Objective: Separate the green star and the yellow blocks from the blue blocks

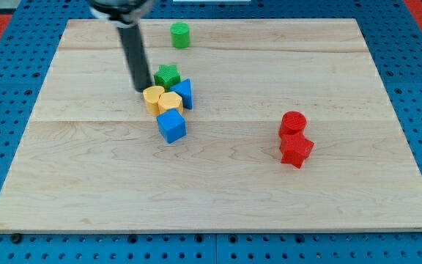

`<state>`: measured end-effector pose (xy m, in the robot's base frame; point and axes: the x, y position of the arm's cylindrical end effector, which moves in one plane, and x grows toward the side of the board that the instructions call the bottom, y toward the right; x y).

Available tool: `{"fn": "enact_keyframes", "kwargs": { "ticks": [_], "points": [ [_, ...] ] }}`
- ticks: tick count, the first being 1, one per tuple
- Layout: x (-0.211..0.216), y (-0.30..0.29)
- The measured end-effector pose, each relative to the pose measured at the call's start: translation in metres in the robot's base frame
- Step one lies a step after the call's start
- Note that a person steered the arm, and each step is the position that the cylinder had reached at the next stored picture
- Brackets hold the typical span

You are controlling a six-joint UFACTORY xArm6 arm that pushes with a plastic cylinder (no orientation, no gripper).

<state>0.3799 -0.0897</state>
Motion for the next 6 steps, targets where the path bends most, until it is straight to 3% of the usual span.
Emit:
{"fn": "enact_keyframes", "kwargs": {
  "ticks": [1, 3, 6],
  "points": [
    [0.007, 0.033],
    [-0.058, 0.023],
    [-0.087, 0.029]
  ]
}}
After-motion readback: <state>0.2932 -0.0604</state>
